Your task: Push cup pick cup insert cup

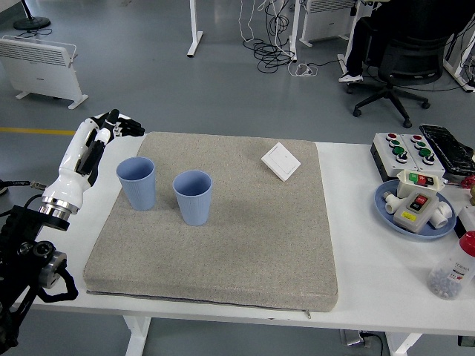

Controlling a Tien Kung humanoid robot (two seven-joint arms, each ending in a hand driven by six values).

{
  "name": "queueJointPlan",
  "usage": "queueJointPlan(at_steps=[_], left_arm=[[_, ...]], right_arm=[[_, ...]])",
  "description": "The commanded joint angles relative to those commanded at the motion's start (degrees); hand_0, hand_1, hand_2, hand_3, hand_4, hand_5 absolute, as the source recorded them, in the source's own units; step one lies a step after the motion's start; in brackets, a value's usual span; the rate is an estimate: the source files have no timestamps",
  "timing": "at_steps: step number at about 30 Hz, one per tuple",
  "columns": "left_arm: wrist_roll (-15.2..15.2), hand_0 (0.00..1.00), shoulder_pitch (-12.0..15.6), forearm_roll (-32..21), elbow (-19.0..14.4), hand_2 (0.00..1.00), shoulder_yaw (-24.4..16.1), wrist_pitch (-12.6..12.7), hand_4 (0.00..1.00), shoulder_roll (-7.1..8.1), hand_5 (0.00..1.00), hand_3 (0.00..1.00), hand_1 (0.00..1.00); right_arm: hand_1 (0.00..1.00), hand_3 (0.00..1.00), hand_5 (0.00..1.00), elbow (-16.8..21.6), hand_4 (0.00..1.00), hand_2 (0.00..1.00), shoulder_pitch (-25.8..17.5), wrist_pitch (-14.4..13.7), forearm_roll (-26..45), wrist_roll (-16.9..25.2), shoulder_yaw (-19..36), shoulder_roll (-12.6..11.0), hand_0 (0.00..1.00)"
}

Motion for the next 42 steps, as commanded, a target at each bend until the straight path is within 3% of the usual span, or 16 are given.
queueJointPlan(at_steps=[3, 4, 9, 10, 12, 15, 16, 20, 22, 27, 28, 33, 34, 39, 40, 42], left_arm=[[6.60, 0.617, -3.70, 6.39, -0.74, 0.562, 0.65, -4.25, 0.790, 1.21, 0.998, 0.536, 0.606], [9.17, 0.939, -5.78, 8.99, -0.05, 0.933, 2.01, -6.26, 0.940, 2.00, 0.823, 0.828, 0.887], [19.34, 0.939, -13.05, 20.91, 3.19, 0.933, 7.47, -12.91, 0.940, 3.09, 0.823, 0.828, 0.887], [20.68, 0.984, -14.33, 23.52, 4.23, 0.998, 8.66, -14.12, 0.980, 3.00, 0.714, 0.942, 0.939], [22.16, 0.984, -16.77, 28.36, 6.44, 0.998, 10.99, -16.55, 0.980, 2.54, 0.714, 0.942, 0.939], [23.13, 0.984, -19.25, 35.43, 9.12, 0.998, 13.51, -19.05, 0.980, 1.52, 0.714, 0.942, 0.939], [23.49, 0.998, -20.28, 38.04, 10.32, 0.998, 14.63, -20.13, 0.998, 1.04, 0.623, 0.998, 0.962], [23.08, 0.998, -23.00, 46.01, 14.03, 0.998, 17.91, -21.45, 0.998, -0.53, 0.623, 0.998, 0.962], [22.42, 0.998, -24.13, 47.01, 15.72, 0.998, 19.51, -21.55, 0.998, -1.25, 0.578, 0.998, 0.965], [22.05, 0.998, -26.28, 48.63, 19.03, 0.998, 22.61, -22.76, 0.998, -2.74, 0.578, 0.998, 0.965], [22.07, 0.910, -26.55, 49.04, 19.46, 0.998, 22.96, -23.02, 0.998, -2.92, 0.565, 0.998, 0.946], [22.15, 0.910, -28.07, 49.63, 22.14, 0.998, 24.90, -24.50, 0.998, -3.92, 0.565, 0.998, 0.946], [22.08, 0.796, -28.42, 49.68, 22.75, 0.998, 25.43, -24.68, 0.998, -4.08, 0.547, 0.998, 0.890], [21.56, 0.796, -29.49, 50.55, 24.91, 0.998, 27.09, -24.88, 0.998, -4.70, 0.547, 0.998, 0.890], [21.24, 0.718, -29.67, 50.86, 25.55, 0.998, 27.39, -24.57, 0.998, -4.85, 0.505, 0.998, 0.854], [20.68, 0.718, -29.89, 51.32, 26.60, 0.998, 27.78, -24.10, 0.998, -5.08, 0.505, 0.998, 0.854]], right_arm=[[0.605, 0.548, 0.420, 0.00, 0.102, 0.624, -0.01, 0.01, 0.23, -0.05, -0.05, -0.05, 0.697], [0.605, 0.547, 0.420, 0.00, 0.103, 0.623, -0.03, 0.04, 0.22, -0.12, -0.11, -0.10, 0.697], [0.605, 0.547, 0.420, 0.00, 0.103, 0.623, -0.37, 0.04, 0.36, -0.22, -0.15, -0.15, 0.697], [0.605, 0.547, 0.419, 0.00, 0.103, 0.623, -0.47, 0.02, 0.43, -0.23, -0.15, -0.15, 0.696], [0.605, 0.547, 0.419, 0.00, 0.103, 0.623, -0.61, -0.01, 0.60, -0.24, -0.22, -0.15, 0.696], [0.605, 0.547, 0.419, 0.00, 0.103, 0.623, -0.80, -0.01, 0.86, -0.26, -0.45, -0.16, 0.696], [0.605, 0.548, 0.418, 0.00, 0.103, 0.622, -0.91, 0.01, 1.00, -0.24, -0.62, -0.18, 0.697], [0.605, 0.548, 0.418, 0.00, 0.103, 0.622, -1.22, 0.01, 1.45, -0.14, -1.16, -0.23, 0.697], [0.605, 0.547, 0.420, 0.00, 0.103, 0.620, -1.28, 0.02, 1.50, -0.16, -1.42, -0.29, 0.697], [0.605, 0.547, 0.420, 0.00, 0.103, 0.620, -1.34, 0.03, 1.52, -0.30, -1.81, -0.36, 0.697], [0.604, 0.546, 0.419, 0.00, 0.103, 0.620, -1.34, 0.04, 1.50, -0.32, -1.87, -0.37, 0.697], [0.604, 0.546, 0.419, 0.00, 0.103, 0.620, -1.22, -0.03, 1.43, -0.39, -2.07, -0.54, 0.697], [0.604, 0.546, 0.419, 0.00, 0.103, 0.619, -1.12, -0.05, 1.45, -0.37, -2.14, -0.61, 0.697], [0.604, 0.546, 0.419, 0.00, 0.103, 0.619, -0.82, -0.12, 1.67, -0.34, -2.60, -0.82, 0.697], [0.603, 0.546, 0.419, 0.00, 0.103, 0.618, -0.76, -0.11, 1.73, -0.37, -2.78, -0.86, 0.697], [0.603, 0.546, 0.419, 0.00, 0.103, 0.618, -0.67, -0.08, 1.76, -0.42, -3.02, -0.92, 0.697]])
